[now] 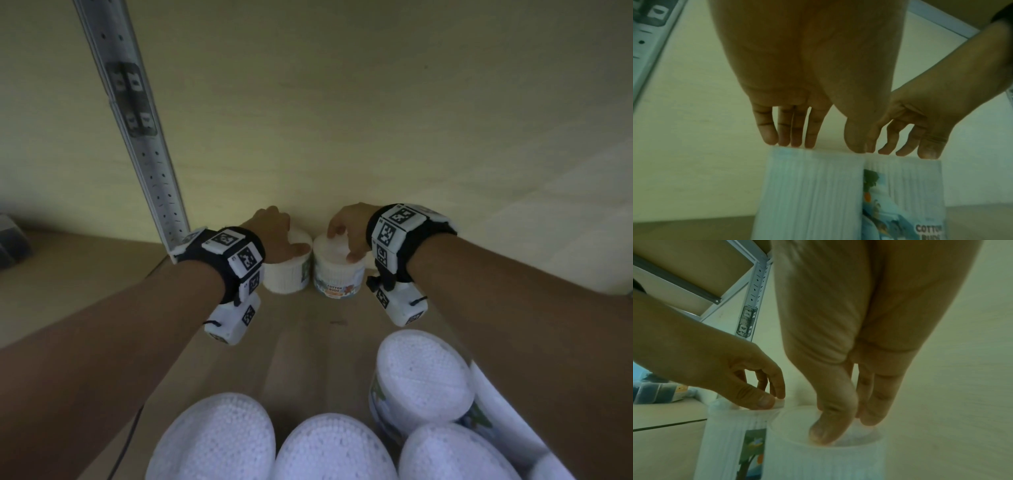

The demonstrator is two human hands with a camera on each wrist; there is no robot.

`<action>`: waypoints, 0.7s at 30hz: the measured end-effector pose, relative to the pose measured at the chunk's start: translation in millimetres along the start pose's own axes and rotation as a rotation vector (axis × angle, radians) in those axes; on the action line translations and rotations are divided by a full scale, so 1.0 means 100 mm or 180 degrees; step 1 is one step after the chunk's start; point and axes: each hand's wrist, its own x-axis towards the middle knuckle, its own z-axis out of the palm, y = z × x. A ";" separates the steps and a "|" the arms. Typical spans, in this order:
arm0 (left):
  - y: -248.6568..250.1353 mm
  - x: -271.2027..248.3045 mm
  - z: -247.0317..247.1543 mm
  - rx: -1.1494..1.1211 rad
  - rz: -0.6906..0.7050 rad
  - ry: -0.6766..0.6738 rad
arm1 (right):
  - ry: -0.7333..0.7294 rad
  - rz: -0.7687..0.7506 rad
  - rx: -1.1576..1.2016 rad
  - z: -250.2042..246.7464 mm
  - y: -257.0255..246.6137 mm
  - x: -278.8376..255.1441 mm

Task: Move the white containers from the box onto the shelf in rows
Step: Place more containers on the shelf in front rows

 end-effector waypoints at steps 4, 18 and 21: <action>0.01 0.00 -0.04 -0.0134 0.0061 -0.0067 | -0.0051 0.0027 0.0020 0.01 0.01 0.01; -0.12 -0.05 -0.14 -0.0861 0.0343 -0.0358 | 0.0018 0.0153 0.0118 0.02 -0.03 -0.01; -0.09 -0.06 -0.07 -0.0518 0.0007 0.0072 | 0.0020 0.0103 -0.0080 0.02 -0.03 -0.04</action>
